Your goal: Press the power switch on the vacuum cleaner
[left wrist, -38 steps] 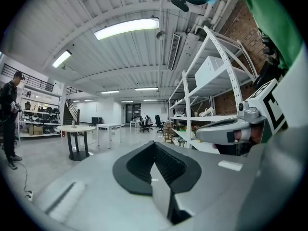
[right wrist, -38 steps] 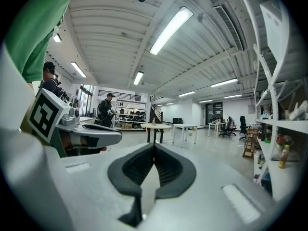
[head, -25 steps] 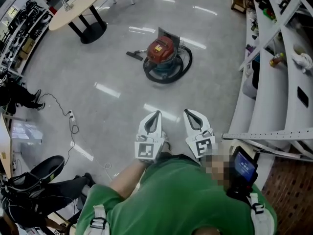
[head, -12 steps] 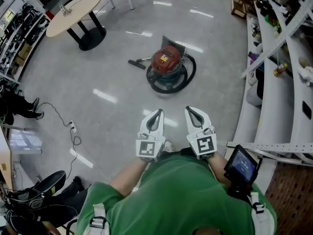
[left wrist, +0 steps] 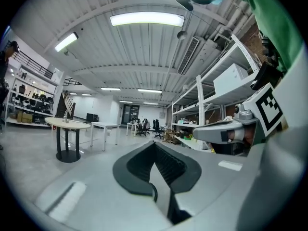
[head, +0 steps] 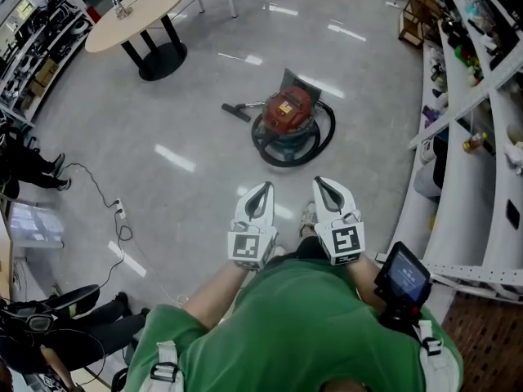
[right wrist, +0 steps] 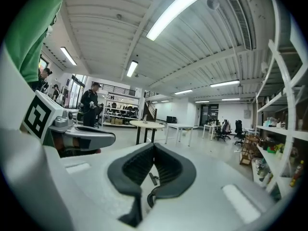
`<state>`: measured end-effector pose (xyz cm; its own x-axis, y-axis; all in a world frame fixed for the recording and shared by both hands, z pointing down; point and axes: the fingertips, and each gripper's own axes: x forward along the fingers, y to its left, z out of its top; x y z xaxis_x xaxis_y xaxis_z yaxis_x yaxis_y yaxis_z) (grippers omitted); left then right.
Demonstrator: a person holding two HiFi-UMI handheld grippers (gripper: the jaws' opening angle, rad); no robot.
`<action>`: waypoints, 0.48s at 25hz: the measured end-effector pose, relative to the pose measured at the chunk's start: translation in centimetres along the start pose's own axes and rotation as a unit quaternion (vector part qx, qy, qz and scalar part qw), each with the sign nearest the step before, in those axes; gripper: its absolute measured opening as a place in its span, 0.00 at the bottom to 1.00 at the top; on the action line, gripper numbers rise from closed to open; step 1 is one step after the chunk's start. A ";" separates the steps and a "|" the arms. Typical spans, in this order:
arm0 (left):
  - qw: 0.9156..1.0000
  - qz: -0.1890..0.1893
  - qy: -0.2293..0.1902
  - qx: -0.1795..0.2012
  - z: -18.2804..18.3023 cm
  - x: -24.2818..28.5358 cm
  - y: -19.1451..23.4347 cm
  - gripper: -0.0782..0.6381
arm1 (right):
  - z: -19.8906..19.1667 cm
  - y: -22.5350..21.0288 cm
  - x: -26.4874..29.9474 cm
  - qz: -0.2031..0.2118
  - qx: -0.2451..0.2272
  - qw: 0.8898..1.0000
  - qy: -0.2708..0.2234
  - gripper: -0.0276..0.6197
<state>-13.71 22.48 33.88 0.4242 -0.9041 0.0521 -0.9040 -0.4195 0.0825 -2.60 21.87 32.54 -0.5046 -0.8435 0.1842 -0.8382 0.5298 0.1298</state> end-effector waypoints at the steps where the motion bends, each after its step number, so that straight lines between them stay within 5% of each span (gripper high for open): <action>1: 1.000 0.005 0.001 0.001 0.0 0.5 0.4 0.12 | 0.0 -0.3 0.7 0.004 0.000 1.000 -0.001 0.05; 12: 0.999 0.037 0.020 0.021 -0.4 8.9 4.1 0.12 | -0.9 -6.7 9.0 0.024 0.021 0.999 -0.003 0.05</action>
<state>-13.60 12.78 35.10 0.3574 -0.9291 0.0953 -0.9340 -0.3556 0.0354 -1.33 10.78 34.17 -0.5452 -0.8181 0.1830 -0.8210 0.5652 0.0806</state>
